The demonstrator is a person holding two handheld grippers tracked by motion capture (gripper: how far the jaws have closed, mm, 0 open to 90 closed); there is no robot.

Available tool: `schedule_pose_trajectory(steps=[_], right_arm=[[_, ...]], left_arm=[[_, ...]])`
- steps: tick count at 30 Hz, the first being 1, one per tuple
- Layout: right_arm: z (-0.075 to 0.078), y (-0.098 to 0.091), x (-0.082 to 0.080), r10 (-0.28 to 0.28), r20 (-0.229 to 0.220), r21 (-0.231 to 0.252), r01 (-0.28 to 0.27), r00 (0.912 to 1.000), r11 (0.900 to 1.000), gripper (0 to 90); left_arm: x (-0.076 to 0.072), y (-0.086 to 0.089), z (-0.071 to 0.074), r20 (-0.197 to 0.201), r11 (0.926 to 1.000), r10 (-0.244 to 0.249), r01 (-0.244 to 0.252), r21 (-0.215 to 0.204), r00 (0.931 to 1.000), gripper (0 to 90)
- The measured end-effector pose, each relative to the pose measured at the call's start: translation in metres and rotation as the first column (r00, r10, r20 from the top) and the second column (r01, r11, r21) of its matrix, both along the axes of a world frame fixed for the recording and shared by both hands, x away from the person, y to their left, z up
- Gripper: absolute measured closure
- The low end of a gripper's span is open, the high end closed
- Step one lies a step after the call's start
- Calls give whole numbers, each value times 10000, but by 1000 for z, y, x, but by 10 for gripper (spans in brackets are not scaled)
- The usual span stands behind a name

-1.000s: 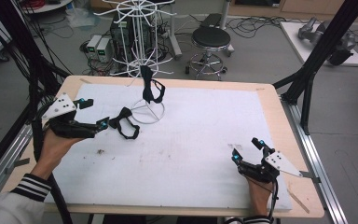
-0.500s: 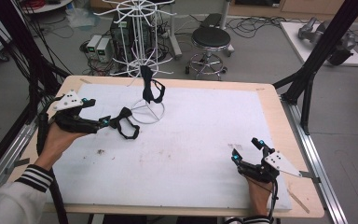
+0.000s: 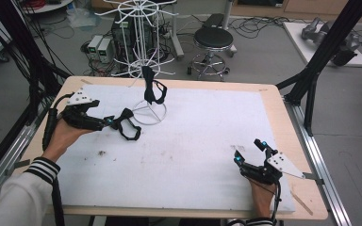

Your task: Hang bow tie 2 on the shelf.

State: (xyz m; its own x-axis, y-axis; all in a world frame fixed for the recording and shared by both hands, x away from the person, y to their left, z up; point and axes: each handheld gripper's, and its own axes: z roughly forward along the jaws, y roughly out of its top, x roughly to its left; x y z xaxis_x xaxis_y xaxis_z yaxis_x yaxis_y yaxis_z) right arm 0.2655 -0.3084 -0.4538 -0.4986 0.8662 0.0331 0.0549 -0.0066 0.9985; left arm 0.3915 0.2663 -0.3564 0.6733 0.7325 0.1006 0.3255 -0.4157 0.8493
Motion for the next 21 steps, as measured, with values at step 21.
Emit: schedule_pose_trajectory(steps=[21], right_arm=[[0, 0, 0, 12, 15, 11, -12, 10000, 10000, 111]], left_arm=[[38, -11, -13, -1031, 9926, 261, -136, 1205, 9943, 135]])
